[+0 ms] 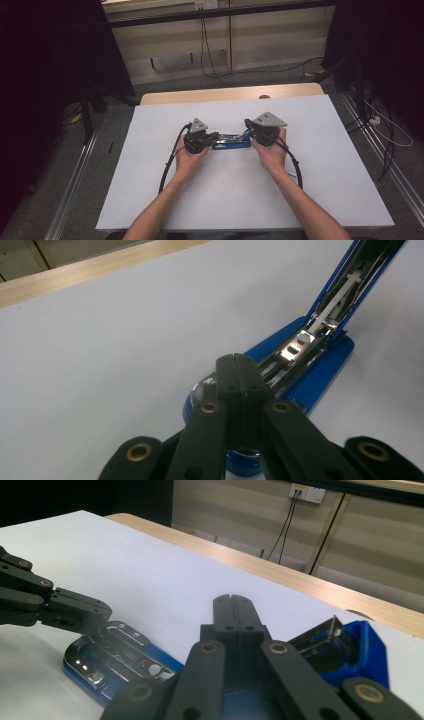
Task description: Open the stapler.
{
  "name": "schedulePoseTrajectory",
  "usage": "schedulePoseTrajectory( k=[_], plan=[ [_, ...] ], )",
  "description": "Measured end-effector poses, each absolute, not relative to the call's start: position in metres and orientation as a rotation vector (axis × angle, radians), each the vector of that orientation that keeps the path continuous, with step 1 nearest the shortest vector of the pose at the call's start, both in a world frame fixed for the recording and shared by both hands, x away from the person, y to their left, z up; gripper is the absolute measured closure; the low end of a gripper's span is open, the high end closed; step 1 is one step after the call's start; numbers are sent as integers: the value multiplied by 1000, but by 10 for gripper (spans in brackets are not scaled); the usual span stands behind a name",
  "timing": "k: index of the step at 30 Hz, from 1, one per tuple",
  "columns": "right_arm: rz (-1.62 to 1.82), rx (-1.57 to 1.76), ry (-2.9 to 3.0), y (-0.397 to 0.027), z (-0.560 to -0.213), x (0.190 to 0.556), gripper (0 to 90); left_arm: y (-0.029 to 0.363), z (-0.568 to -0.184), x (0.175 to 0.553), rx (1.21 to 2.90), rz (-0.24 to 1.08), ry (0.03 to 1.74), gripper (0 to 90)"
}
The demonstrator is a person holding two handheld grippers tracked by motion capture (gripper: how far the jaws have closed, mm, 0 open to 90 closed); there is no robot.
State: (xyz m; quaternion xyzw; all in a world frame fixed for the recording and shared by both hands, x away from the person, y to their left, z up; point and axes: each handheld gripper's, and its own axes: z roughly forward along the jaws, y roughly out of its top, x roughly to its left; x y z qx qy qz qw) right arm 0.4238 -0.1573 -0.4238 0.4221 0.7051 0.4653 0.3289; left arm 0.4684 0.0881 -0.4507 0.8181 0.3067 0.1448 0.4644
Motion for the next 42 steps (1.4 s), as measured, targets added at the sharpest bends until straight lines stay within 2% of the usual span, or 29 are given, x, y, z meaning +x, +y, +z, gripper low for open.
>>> schedulePoseTrajectory(
  k=[42],
  plan=[
    [1151, 1168, 1924, -192, -444, 415, 900, 88, -451, 468, 2005, 358, 765, 900]
  ],
)
